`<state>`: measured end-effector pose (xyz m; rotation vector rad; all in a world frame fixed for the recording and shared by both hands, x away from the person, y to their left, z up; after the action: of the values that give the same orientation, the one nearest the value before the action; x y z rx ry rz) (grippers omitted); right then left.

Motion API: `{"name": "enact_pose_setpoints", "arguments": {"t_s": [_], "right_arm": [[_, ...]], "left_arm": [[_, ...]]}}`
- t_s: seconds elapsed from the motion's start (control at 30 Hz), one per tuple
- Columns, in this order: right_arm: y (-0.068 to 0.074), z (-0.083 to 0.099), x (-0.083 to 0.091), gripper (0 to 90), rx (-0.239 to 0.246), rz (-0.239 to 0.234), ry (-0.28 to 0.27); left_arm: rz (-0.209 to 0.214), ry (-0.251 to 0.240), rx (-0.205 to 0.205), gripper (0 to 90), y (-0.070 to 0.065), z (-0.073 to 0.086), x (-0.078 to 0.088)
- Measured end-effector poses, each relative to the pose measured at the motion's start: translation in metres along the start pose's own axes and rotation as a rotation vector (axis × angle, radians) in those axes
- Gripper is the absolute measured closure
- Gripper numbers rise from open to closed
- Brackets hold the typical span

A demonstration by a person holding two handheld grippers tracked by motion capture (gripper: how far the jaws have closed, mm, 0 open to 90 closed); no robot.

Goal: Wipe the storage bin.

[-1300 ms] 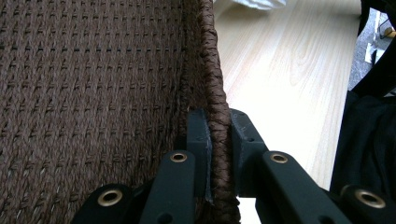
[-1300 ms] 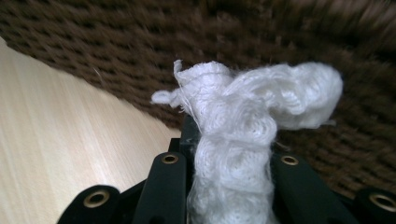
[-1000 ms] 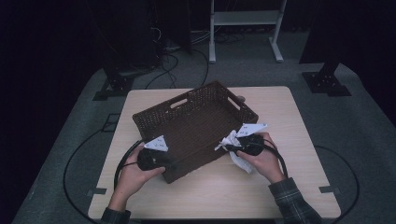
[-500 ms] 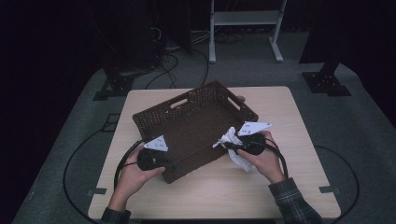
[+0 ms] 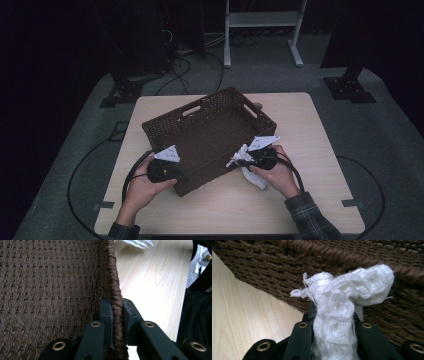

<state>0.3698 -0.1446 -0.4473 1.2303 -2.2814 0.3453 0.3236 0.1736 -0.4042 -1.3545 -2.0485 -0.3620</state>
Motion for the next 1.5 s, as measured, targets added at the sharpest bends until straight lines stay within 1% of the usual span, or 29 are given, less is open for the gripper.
{"name": "enact_pose_setpoints", "arguments": {"t_s": [0.13, 0.17, 0.37, 0.47, 0.5, 0.53, 0.57, 0.6, 0.67, 0.7, 0.83, 1.1, 1.2, 1.4, 1.5], "right_arm": [[-0.001, 0.003, -0.003, 74.1, 0.0, -0.005, 0.013], [-0.001, 0.007, -0.007, 74.1, -0.01, -0.013, 0.029], [-0.002, 0.017, -0.018, 74.1, -0.018, -0.031, 0.072], [-0.003, 0.019, -0.02, 74.1, -0.031, -0.042, 0.076], [-0.004, 0.022, -0.022, 74.0, -0.038, -0.052, 0.101], [-0.003, 0.024, -0.024, 74.1, -0.041, -0.053, 0.12], [-0.003, 0.027, -0.026, 74.0, -0.031, -0.055, 0.133], [-0.002, 0.029, -0.029, 74.0, -0.036, -0.063, 0.142], [-0.001, 0.029, -0.029, 74.0, -0.031, -0.06, 0.143], [0.0, 0.025, -0.027, 74.0, -0.018, -0.052, 0.138], [0.002, 0.018, -0.023, 74.0, -0.011, -0.05, 0.117], [0.011, -0.001, -0.009, 74.0, 0.023, -0.046, 0.042], [0.013, -0.007, -0.005, 73.9, 0.036, -0.046, 0.022], [0.019, -0.02, 0.006, 73.9, 0.051, -0.044, -0.03], [0.022, -0.026, 0.012, 73.9, 0.052, -0.048, -0.067]], "left_arm": [[-0.001, 0.002, -0.001, 79.7, 0.0, 0.0, 0.0], [-0.001, 0.002, -0.001, 79.7, 0.0, 0.0, 0.0], [0.0, 0.003, -0.003, 79.7, 0.0, 0.0, 0.0], [0.001, 0.003, -0.003, 79.7, 0.0, 0.0, 0.0], [0.0, 0.003, -0.003, 79.7, 0.0, 0.0, 0.0], [0.0, 0.003, -0.003, 79.7, 0.0, 0.0, 0.0], [0.0, 0.003, -0.004, 79.7, -0.001, 0.0, 0.0], [-0.001, 0.003, -0.004, 79.7, -0.001, -0.001, 0.0], [-0.002, 0.003, -0.004, 79.7, -0.001, -0.001, 0.0], [-0.002, 0.003, -0.004, 79.7, -0.001, -0.001, -0.001], [0.0, 0.002, -0.002, 79.7, -0.001, -0.001, -0.001], [-0.002, 0.003, -0.003, 79.7, -0.001, -0.001, -0.001], [0.0, 0.002, -0.001, 79.7, -0.001, -0.001, -0.001], [-0.001, 0.003, -0.003, 79.7, -0.001, -0.001, -0.001], [-0.002, 0.002, -0.003, 79.7, -0.001, -0.001, -0.001]]}}
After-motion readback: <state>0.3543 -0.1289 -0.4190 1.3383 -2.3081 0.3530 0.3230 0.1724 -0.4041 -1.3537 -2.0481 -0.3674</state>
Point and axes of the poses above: each handheld gripper's, and its own axes: x roughly backward along the jaws, z roughly out of its underside, y roughly to its left, the point moved 1 cm from there along -x, roughly forward along the jaws, and after that the axes turned 6 degrees about -y, right-handed, at the moved point
